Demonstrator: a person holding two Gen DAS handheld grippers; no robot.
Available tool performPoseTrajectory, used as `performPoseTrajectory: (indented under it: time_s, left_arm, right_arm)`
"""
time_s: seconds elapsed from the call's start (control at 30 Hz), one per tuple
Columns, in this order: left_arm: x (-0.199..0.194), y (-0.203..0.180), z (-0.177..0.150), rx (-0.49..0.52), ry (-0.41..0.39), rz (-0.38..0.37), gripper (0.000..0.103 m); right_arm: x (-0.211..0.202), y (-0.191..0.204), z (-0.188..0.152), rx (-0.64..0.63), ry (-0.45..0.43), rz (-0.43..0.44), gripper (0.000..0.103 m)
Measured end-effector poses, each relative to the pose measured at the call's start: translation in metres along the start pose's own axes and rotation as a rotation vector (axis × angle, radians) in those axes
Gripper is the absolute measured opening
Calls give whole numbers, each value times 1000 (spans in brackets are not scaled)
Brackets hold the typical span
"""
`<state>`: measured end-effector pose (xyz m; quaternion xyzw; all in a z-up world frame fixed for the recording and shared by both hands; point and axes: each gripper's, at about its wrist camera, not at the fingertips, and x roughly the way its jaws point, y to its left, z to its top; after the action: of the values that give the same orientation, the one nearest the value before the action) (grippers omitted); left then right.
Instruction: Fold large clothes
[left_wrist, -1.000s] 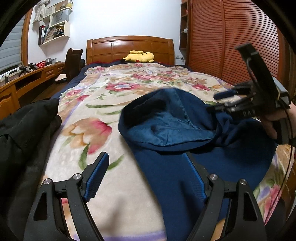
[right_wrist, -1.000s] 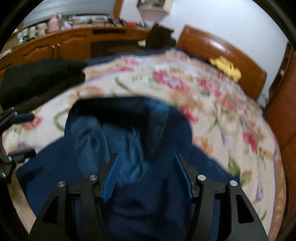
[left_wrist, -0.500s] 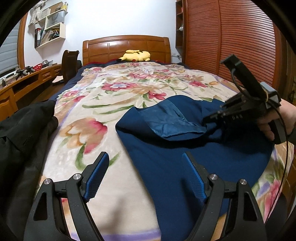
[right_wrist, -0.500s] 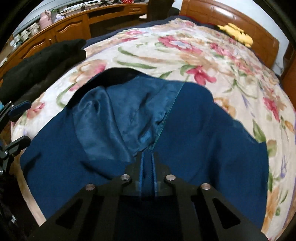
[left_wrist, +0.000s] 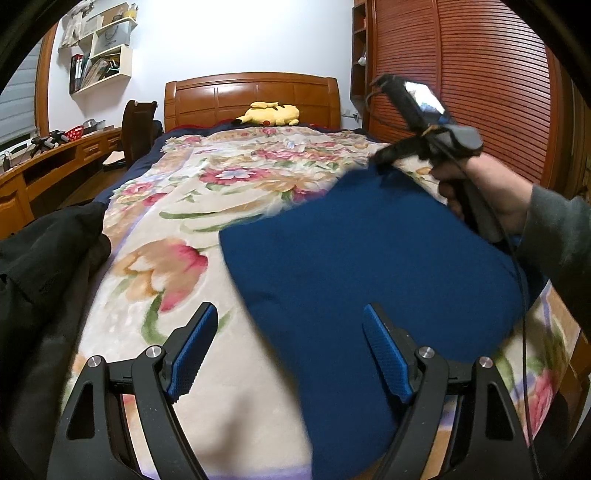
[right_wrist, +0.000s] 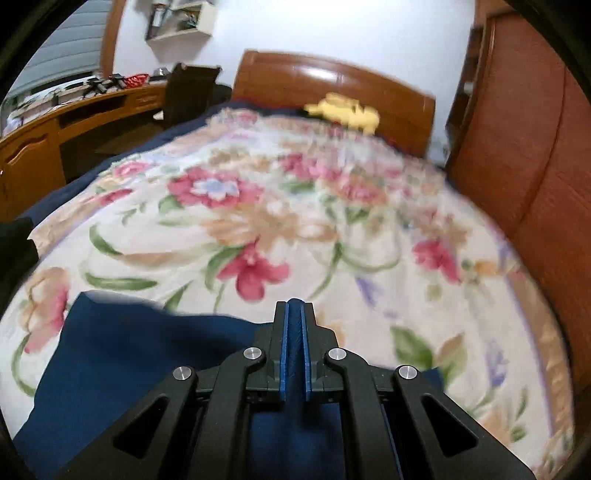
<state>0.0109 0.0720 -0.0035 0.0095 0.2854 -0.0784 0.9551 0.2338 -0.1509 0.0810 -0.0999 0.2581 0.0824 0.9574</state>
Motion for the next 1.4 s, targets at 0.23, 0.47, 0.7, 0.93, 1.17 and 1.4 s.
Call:
performPoseTrajectory:
  time_s: [0.23,0.47,0.7,0.93,1.17,1.4]
  left_arm:
    - [-2,-16,5,15,-18,-28,81]
    - [0,-35,9,23,-33,-66,81]
    - [13,-57,9,45,-10,-90,81]
    - [29,-66,2,74,44,-56,81]
    - [36,-62,-3,59,79,-48,81]
    - [42,-64,-7,67,102,-39,81]
  right_arm:
    - [-5,-25,-20,-35,22,88,64]
    - [-29,-107,-43,33,58,-17,64]
    - [5,-164,-99,95,203,-14,64]
    - [33,-182,-114,150,218,29,38]
    - [30,-174,-118,154,222,65,2]
    - [-10,-210,-114,213,121,-171,1]
